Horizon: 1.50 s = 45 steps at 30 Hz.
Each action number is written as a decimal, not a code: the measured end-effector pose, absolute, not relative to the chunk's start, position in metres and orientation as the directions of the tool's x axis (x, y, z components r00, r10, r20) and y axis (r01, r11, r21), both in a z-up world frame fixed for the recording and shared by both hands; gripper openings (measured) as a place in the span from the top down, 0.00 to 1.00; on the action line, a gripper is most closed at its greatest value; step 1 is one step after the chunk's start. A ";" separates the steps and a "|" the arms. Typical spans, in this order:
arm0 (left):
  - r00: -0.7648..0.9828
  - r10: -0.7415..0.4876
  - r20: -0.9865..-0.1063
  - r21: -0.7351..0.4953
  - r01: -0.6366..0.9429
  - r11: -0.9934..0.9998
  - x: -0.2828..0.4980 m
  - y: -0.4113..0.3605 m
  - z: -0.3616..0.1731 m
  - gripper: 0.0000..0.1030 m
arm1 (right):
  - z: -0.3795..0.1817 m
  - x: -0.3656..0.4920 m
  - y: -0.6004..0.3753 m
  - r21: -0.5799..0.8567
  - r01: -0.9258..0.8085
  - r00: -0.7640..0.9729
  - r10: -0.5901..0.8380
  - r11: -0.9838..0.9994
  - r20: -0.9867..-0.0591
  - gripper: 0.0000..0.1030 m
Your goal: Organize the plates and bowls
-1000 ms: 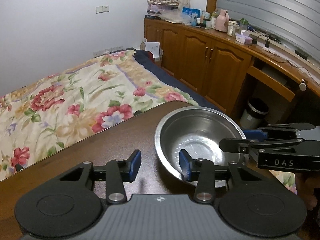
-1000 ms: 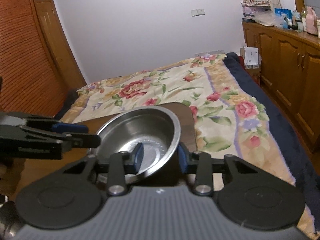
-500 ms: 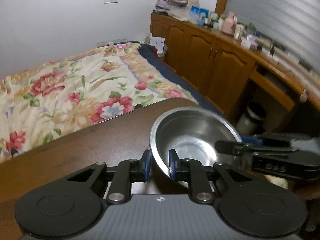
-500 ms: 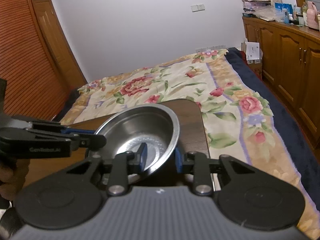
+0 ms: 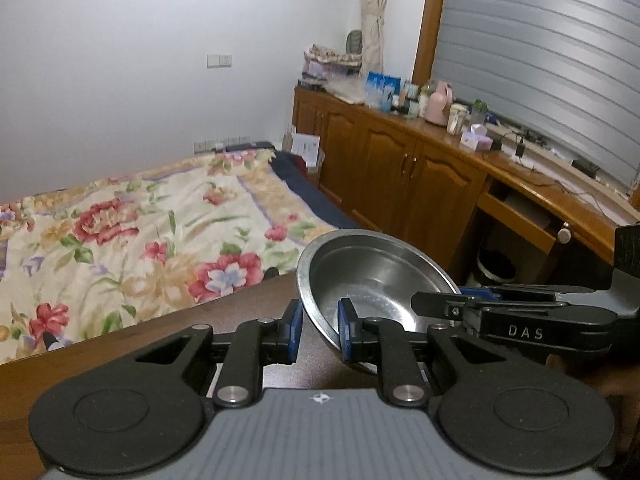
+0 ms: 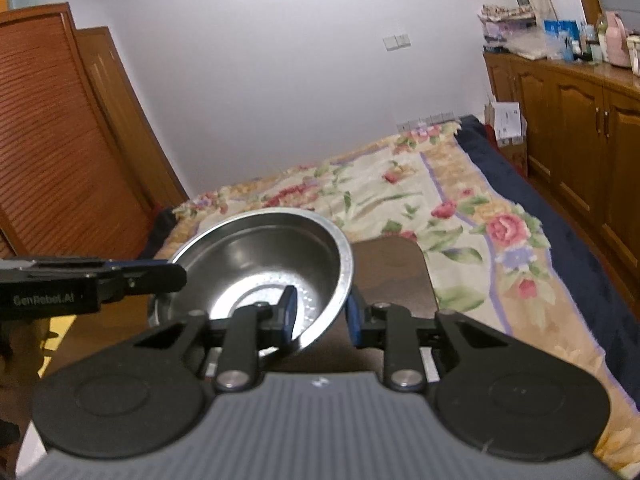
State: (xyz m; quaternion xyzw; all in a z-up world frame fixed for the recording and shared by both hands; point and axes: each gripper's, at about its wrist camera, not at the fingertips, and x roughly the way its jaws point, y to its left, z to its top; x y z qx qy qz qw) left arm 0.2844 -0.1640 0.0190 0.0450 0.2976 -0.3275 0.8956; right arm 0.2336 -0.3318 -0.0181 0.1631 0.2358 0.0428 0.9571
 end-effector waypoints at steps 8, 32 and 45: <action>0.655 -0.557 -0.510 -0.080 0.609 0.789 0.252 -0.146 0.039 0.80 | 0.009 0.217 -0.317 0.291 -0.040 0.904 0.158 0.956 -0.396 0.73; 0.711 -0.531 -0.460 -0.052 0.575 0.816 0.163 -0.099 0.042 0.80 | 0.002 0.161 -0.284 0.316 -0.104 0.901 0.224 0.943 -0.372 0.74; 0.699 -0.542 -0.467 -0.094 0.570 0.816 0.144 -0.082 0.025 0.80 | -0.004 0.139 -0.267 0.247 -0.140 0.904 0.225 0.959 -0.364 0.74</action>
